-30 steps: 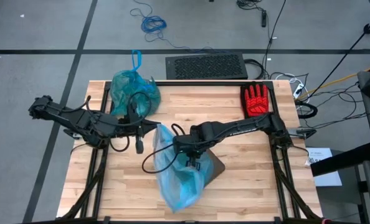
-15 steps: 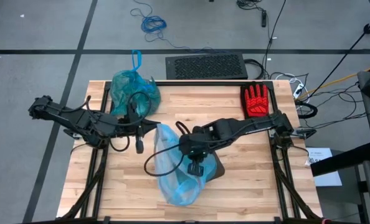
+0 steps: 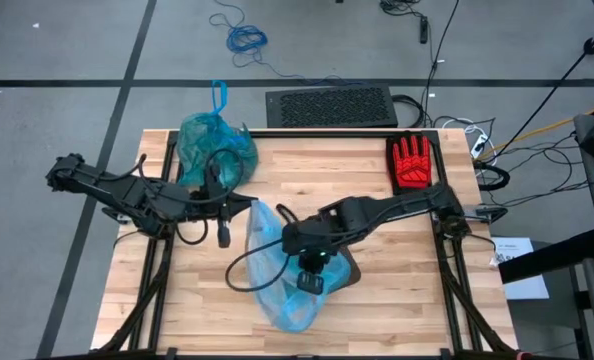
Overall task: Place trash/remove bag and relplace
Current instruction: Insert the blue trash bag into the trash bin
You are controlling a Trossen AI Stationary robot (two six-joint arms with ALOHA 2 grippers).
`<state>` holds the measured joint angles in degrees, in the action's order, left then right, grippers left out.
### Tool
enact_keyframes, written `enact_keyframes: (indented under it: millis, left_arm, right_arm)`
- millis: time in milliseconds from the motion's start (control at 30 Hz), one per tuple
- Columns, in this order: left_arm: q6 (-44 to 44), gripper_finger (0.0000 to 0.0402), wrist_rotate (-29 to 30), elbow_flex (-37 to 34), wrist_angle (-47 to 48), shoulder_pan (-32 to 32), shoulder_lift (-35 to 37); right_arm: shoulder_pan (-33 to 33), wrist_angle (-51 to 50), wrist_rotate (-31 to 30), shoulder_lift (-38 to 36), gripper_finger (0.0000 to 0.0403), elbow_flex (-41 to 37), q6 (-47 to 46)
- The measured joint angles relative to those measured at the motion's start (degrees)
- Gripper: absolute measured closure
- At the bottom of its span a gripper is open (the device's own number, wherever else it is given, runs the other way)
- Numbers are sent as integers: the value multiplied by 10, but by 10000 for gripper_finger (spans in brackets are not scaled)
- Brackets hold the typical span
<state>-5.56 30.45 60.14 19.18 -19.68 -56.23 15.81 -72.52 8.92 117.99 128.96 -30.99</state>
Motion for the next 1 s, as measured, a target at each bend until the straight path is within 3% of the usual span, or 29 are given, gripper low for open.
enact_keyframes:
  millis: [267,700,1000]
  left_arm:
    - [0,401,-8,0,4,0,-1]
    - [0,401,-3,0,8,0,-1]
    - [0,401,-3,0,13,0,-1]
  right_arm:
    - [-13,-21,-12,57,403,0,44]
    - [-19,-46,-57,64,403,-1,64]
    - [-47,-37,-62,63,403,-48,86]
